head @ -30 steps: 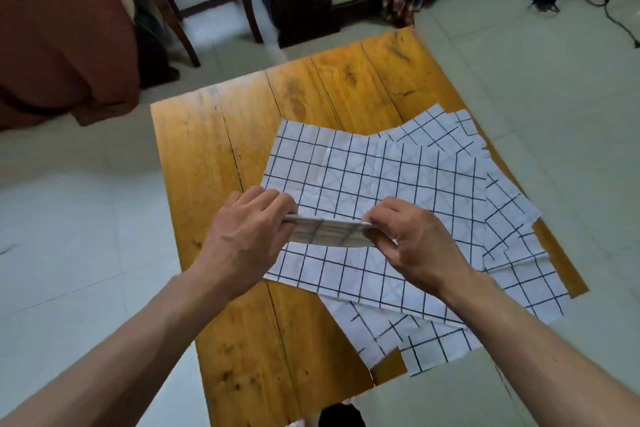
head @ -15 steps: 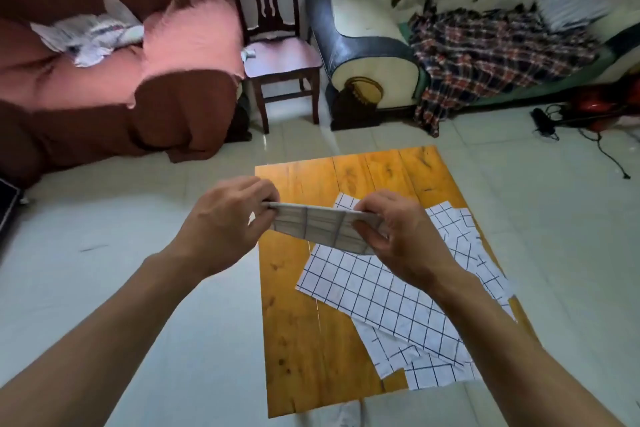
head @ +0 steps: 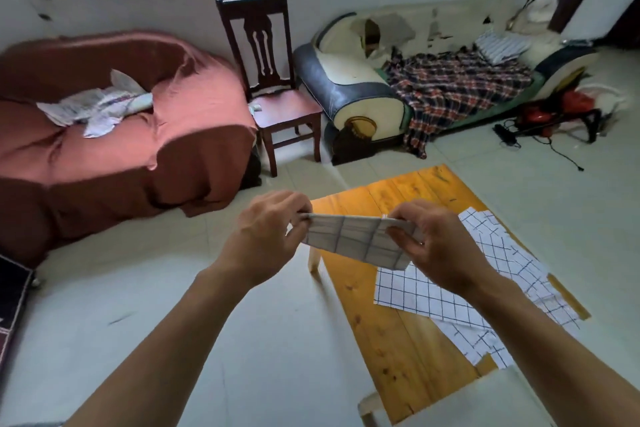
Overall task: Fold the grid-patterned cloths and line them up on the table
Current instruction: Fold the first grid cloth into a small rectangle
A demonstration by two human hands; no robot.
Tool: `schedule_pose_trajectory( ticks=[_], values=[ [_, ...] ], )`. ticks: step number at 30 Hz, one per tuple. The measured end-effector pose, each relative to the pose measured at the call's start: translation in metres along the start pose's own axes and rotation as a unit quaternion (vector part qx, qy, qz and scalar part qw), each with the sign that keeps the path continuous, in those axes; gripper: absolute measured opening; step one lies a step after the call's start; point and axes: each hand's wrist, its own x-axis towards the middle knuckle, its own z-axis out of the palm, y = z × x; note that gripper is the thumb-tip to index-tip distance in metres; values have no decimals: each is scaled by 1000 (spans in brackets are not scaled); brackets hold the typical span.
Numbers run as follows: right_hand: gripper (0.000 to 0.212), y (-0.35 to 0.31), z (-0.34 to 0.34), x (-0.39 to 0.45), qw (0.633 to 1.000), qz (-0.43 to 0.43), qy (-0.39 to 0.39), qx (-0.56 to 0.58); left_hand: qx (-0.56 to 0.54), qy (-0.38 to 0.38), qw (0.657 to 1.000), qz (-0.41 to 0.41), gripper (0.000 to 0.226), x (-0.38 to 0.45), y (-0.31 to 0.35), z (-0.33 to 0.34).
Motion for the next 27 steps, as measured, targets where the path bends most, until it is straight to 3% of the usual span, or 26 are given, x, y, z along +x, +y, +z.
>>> schedule_pose_trajectory(
  ticks=[7, 13, 27],
  values=[
    [7, -52, 11, 43, 1000, -19, 14, -14, -54, 54, 997, -19, 8, 10, -57, -38],
    [6, -57, 63, 105, 999, -19, 42, 15, -31, 35, 998, -37, 2, 27, -126, -47],
    [7, -50, 109, 323, 994, 8, 87, 69, -49, 25, 998, -29, 13, 187, -282, -100]
  ],
)
